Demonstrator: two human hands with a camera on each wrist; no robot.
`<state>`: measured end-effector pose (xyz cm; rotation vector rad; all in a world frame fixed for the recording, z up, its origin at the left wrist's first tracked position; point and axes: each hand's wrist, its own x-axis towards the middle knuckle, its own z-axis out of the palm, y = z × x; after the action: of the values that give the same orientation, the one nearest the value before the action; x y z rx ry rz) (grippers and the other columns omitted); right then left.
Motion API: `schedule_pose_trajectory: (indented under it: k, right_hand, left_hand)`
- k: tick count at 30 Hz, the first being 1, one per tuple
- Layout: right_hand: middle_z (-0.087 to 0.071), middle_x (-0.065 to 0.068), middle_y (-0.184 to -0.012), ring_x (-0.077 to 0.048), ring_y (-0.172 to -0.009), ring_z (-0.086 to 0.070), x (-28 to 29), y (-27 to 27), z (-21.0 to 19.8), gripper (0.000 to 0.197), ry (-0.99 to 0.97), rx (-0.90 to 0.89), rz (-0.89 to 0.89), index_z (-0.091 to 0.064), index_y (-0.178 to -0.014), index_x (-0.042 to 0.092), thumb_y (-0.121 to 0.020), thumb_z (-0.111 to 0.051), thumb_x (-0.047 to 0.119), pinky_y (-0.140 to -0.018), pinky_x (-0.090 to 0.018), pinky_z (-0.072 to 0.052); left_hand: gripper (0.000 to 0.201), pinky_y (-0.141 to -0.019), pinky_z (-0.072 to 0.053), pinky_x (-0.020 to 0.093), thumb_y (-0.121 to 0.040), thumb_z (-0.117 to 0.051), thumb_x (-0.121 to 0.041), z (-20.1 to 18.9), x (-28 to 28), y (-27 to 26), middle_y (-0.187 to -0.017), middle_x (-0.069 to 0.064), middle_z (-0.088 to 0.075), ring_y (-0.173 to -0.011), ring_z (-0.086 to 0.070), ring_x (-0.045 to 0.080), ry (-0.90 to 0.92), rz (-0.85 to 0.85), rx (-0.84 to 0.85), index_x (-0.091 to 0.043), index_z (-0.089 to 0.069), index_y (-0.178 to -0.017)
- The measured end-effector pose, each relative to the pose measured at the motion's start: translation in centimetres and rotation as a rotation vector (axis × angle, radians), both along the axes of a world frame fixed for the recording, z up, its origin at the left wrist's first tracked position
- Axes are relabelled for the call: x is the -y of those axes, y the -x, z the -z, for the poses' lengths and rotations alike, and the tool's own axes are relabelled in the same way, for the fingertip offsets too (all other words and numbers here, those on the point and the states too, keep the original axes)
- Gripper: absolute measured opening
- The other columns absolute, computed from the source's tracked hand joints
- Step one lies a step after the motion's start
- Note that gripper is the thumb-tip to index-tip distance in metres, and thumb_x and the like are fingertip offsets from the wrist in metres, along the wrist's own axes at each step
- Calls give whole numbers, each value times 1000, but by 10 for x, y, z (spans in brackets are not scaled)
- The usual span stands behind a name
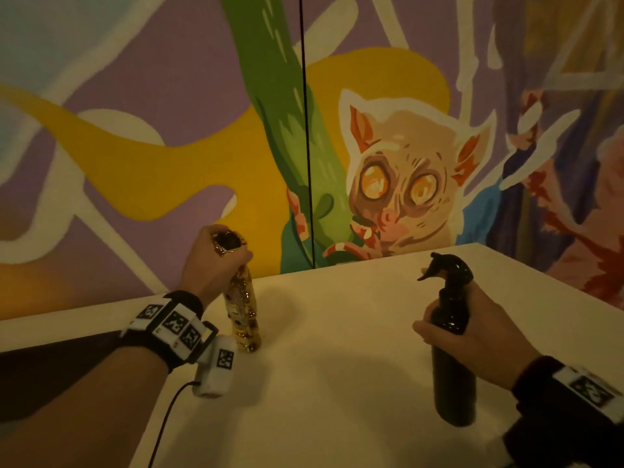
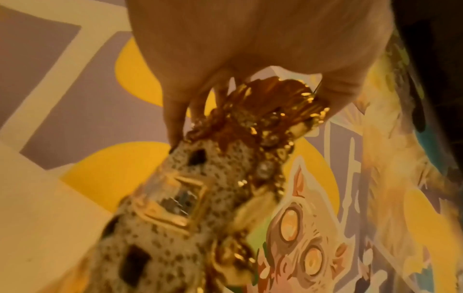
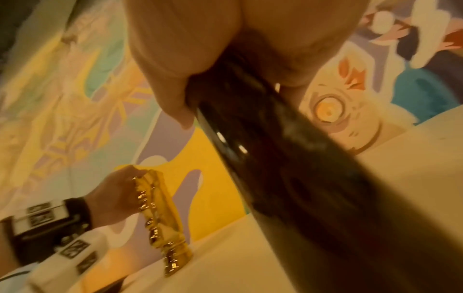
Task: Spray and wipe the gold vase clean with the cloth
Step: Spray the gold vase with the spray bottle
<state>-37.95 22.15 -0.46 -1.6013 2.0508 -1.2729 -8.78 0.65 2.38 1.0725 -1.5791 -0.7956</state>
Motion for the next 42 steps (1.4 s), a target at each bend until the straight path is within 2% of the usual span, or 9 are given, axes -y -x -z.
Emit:
schedule_pose_trajectory:
  k: [4, 7, 10, 17, 24, 28, 35, 39, 42]
  right_hand:
    - [-68, 9, -75, -6, -72, -63, 2, -30, -7, 37, 39, 6, -98, -50, -90, 31, -69, -80, 28, -63, -16, -37]
    - [-65, 29, -85, 10, -81, -59, 10, -59, -18, 37, 33, -8, -231, -51, -93, 34, -70, -79, 28, -64, -14, -36]
    - [-69, 16, -79, 7, -79, -60, 23, -92, -24, 37, 51, -40, -305, -49, -91, 38, -68, -78, 40, -64, -12, -37]
    - [-61, 17, -86, -3, -85, -59, 45, -144, -25, 41, 73, -65, -405, -36, -89, 52, -71, -73, 47, -66, -9, -36]
    - [-55, 19, -79, 2, -76, -53, 68, -157, -24, 44, 112, -114, -403, -42, -105, 38, -75, -73, 34, -64, -6, -33]
    - [-51, 23, -77, 7, -72, -50, 72, -157, -21, 43, 145, -141, -377, -38, -95, 43, -75, -74, 30, -58, -3, -36]
    - [-57, 14, -76, -2, -73, -57, 76, -159, -16, 37, 112, -152, -393, -41, -82, 45, -76, -72, 27, -60, -9, -35]
    - [-48, 23, -83, 3, -76, -51, 79, -162, -15, 43, 52, -96, -431, -39, -97, 41, -75, -75, 29, -64, -7, -35]
    - [-57, 13, -91, -9, -86, -60, 84, -164, -14, 35, 17, 99, -462, -44, -93, 44, -74, -74, 40, -79, -28, -51]
  left_hand:
    - [77, -68, -46, 34, -53, -67, -32, -3, -6, -19, -115, 5, -52, -94, -53, 25, -60, 198, -1, -23, -46, -127]
    - [71, -69, -45, 36, -51, -67, -28, -4, -7, -30, -125, 10, -51, -97, -54, 26, -111, 277, -87, -25, -51, -120]
    - [59, -66, -46, 32, -53, -69, -27, -5, -8, -35, -119, 8, -60, -94, -58, 23, -122, 277, -145, -26, -58, -111]
    - [47, -79, -51, 40, -84, -64, -13, 0, -5, -57, -119, 12, -63, -105, -62, 27, -144, 307, -87, -18, -54, -130]
    - [15, -84, -54, 59, -91, -59, -13, 5, 4, -72, -105, 19, -70, -100, -66, 40, -65, 143, -52, -16, -69, -102]
    - [13, -83, -56, 54, -91, -59, -13, 5, 4, -65, -93, 15, -72, -89, -69, 33, -109, 49, -123, -13, -71, -96]
    - [22, -66, -56, 39, -92, -58, -15, 13, 0, -68, -108, 17, -68, -94, -66, 27, -353, -8, -298, -4, -65, -110]
    - [20, -72, -55, 42, -92, -57, -15, 13, -2, -72, -112, 19, -67, -97, -64, 29, -390, 3, -313, -5, -65, -108]
    - [20, -78, -55, 44, -92, -57, -15, 12, -2, -72, -108, 19, -66, -95, -64, 28, -384, 14, -301, -5, -66, -107]
